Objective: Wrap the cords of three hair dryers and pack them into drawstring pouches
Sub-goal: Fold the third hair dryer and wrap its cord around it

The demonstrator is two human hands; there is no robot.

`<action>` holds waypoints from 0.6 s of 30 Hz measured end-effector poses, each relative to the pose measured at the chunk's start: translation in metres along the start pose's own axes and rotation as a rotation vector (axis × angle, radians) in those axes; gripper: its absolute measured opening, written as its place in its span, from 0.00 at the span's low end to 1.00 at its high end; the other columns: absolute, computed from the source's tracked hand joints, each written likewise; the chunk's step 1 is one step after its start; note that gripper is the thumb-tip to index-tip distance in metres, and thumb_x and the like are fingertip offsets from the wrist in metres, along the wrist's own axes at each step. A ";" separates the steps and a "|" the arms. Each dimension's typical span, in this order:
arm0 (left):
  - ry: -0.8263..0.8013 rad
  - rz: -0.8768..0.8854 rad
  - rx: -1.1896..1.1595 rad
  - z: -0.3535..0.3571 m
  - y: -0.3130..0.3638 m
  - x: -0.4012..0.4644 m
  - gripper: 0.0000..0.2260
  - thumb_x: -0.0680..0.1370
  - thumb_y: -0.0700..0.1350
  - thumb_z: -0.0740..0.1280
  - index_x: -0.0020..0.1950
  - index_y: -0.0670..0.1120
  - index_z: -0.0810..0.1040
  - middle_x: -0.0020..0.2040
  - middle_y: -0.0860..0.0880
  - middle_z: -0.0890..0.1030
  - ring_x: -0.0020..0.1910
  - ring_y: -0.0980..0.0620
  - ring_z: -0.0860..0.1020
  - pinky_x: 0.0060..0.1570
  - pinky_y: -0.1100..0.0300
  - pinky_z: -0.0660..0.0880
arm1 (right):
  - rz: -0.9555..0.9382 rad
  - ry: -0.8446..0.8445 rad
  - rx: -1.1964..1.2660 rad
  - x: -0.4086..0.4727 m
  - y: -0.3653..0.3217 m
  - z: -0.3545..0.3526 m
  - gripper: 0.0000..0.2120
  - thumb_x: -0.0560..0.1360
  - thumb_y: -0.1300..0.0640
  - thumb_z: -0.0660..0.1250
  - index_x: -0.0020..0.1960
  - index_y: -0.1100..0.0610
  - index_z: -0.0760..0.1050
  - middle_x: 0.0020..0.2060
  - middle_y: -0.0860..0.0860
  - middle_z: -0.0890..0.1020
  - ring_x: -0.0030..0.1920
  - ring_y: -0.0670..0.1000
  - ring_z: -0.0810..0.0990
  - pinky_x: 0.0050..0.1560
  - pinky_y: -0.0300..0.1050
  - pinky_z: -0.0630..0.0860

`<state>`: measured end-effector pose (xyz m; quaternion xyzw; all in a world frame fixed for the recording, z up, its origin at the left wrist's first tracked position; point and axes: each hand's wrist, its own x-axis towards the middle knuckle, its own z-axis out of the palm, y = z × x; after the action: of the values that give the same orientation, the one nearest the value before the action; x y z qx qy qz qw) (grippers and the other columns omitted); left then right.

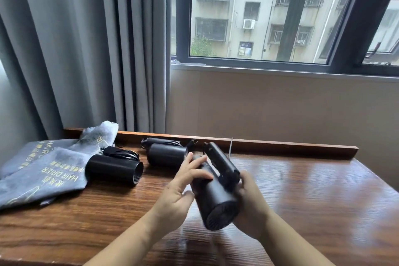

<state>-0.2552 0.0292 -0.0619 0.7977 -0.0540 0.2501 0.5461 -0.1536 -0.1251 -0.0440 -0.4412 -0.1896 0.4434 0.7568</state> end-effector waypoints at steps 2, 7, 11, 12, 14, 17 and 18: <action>0.057 -0.060 -0.104 0.004 0.000 -0.001 0.21 0.75 0.33 0.57 0.52 0.53 0.84 0.77 0.60 0.65 0.79 0.61 0.51 0.79 0.48 0.48 | -0.027 -0.007 0.029 0.004 0.010 0.002 0.35 0.82 0.35 0.44 0.71 0.59 0.73 0.68 0.61 0.77 0.69 0.57 0.74 0.73 0.56 0.64; 0.221 -0.222 -0.223 0.018 0.006 0.001 0.29 0.80 0.43 0.66 0.76 0.62 0.60 0.74 0.64 0.66 0.72 0.65 0.67 0.70 0.59 0.68 | -0.087 0.093 -0.181 0.005 0.022 0.006 0.23 0.75 0.42 0.63 0.61 0.55 0.81 0.53 0.58 0.84 0.45 0.52 0.83 0.51 0.49 0.77; 0.111 -0.600 -0.585 0.021 0.017 0.002 0.19 0.79 0.49 0.67 0.69 0.48 0.73 0.60 0.47 0.83 0.58 0.48 0.83 0.60 0.49 0.78 | -0.182 0.132 -0.198 0.008 0.026 0.003 0.20 0.77 0.42 0.62 0.56 0.53 0.84 0.51 0.59 0.84 0.47 0.56 0.82 0.60 0.62 0.73; 0.083 -0.667 -0.642 0.019 0.019 0.002 0.18 0.79 0.51 0.67 0.67 0.47 0.76 0.59 0.43 0.84 0.57 0.42 0.83 0.62 0.44 0.76 | -0.196 0.127 -0.217 0.009 0.025 0.003 0.20 0.77 0.41 0.62 0.56 0.53 0.84 0.51 0.60 0.84 0.47 0.57 0.82 0.58 0.61 0.74; 0.081 -0.709 -0.697 0.014 0.018 0.003 0.17 0.80 0.52 0.66 0.66 0.47 0.77 0.59 0.40 0.83 0.58 0.39 0.82 0.63 0.42 0.75 | -0.198 0.130 -0.322 0.009 0.022 0.003 0.22 0.78 0.39 0.60 0.54 0.52 0.84 0.49 0.63 0.84 0.46 0.58 0.83 0.53 0.57 0.76; 0.114 -0.681 -0.645 0.004 0.018 0.006 0.19 0.78 0.53 0.67 0.66 0.47 0.76 0.58 0.40 0.83 0.57 0.38 0.82 0.62 0.39 0.75 | -0.206 0.118 -0.542 0.012 0.018 -0.005 0.29 0.76 0.29 0.54 0.53 0.49 0.84 0.50 0.62 0.85 0.53 0.62 0.83 0.59 0.56 0.76; 0.137 -0.674 -0.609 0.000 0.019 0.008 0.20 0.77 0.54 0.69 0.65 0.47 0.77 0.58 0.41 0.84 0.57 0.38 0.82 0.61 0.38 0.76 | -0.223 0.098 -0.595 0.015 0.018 -0.010 0.33 0.74 0.26 0.51 0.52 0.48 0.84 0.50 0.59 0.86 0.55 0.62 0.83 0.61 0.54 0.75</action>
<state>-0.2553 0.0230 -0.0423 0.5556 0.1738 0.0836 0.8088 -0.1478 -0.1143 -0.0662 -0.6405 -0.3216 0.2611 0.6467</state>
